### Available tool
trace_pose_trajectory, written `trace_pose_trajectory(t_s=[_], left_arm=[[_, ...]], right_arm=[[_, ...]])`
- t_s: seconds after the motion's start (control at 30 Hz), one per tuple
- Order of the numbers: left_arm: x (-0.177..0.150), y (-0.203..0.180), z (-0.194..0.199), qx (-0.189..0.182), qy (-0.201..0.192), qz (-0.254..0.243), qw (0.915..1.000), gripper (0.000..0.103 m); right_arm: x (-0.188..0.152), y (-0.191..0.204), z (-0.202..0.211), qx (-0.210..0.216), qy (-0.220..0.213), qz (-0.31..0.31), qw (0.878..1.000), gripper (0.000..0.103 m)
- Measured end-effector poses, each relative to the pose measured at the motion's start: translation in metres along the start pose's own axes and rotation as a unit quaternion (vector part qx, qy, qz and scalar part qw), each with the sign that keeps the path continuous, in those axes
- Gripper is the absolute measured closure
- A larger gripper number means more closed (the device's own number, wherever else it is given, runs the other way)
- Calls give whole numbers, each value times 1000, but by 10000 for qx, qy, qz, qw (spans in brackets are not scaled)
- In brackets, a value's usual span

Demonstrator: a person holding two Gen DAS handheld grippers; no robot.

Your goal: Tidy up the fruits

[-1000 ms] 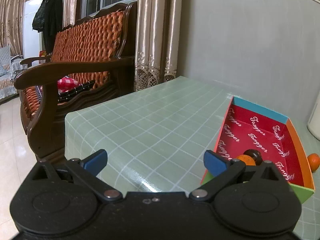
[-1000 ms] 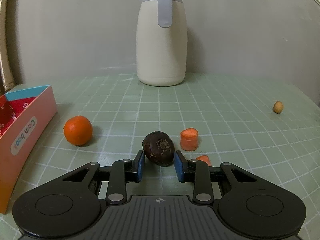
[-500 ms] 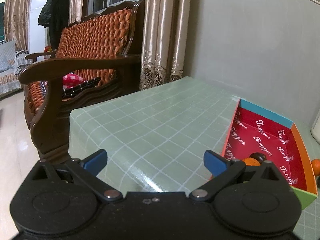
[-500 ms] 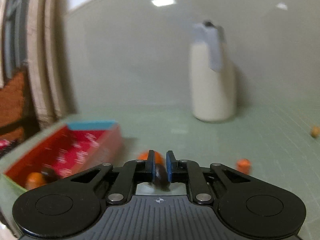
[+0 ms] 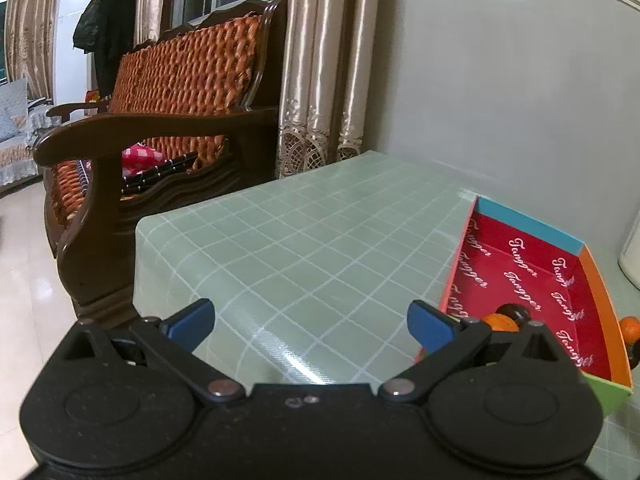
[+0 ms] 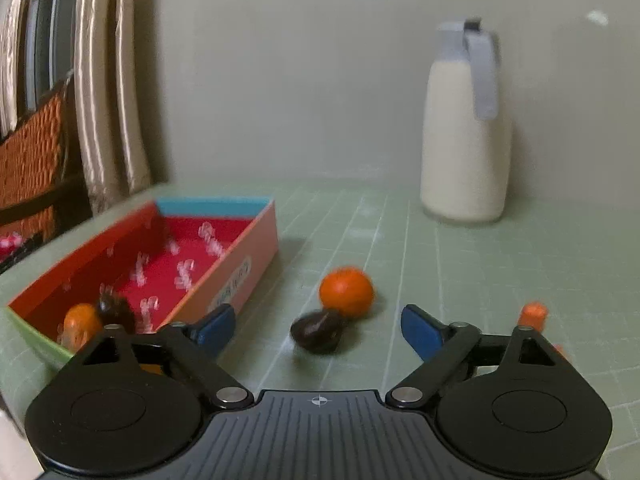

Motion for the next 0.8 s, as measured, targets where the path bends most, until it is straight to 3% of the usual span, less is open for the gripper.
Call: trace_pose_trajectory(t_s=[0.13, 0.2, 0.27, 0.37, 0.43, 0.57, 0.8], left_arm=[[0, -2, 0, -1, -15, -40, 10000, 6], [0, -1, 0, -10, -5, -17, 10000, 6], [0, 0, -1, -5, 1, 4, 10000, 6], [0, 1, -2, -13, 33, 19, 10000, 6], [0, 1, -2, -15, 36, 40, 10000, 6], [1, 2, -2, -26, 41, 86, 10000, 6], [1, 6, -2, -39, 63, 197, 9998, 6]], right_arm=[[3, 3, -12, -4, 169, 41, 9998, 15], [1, 4, -23, 7, 418, -26, 9991, 27], [-2, 1, -35, -22, 689, -154, 9975, 47], [-7, -4, -52, -65, 1006, -315, 9944, 58], [-7, -2, -55, -136, 969, -178, 9950, 65], [-9, 0, -49, -93, 830, -98, 9965, 66], [21, 21, -7, 597, -6, -292, 9978, 66]])
Point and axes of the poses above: each gripper's, at about its wrist camera, not at the fingertips, and z roughly against the way its jaws point, y to its left, x to its top, the point moved 7 cm from there along -z, roughly the way its jaws point, and after that the axes turned 1 degree about -x, right-handed, at the moved point
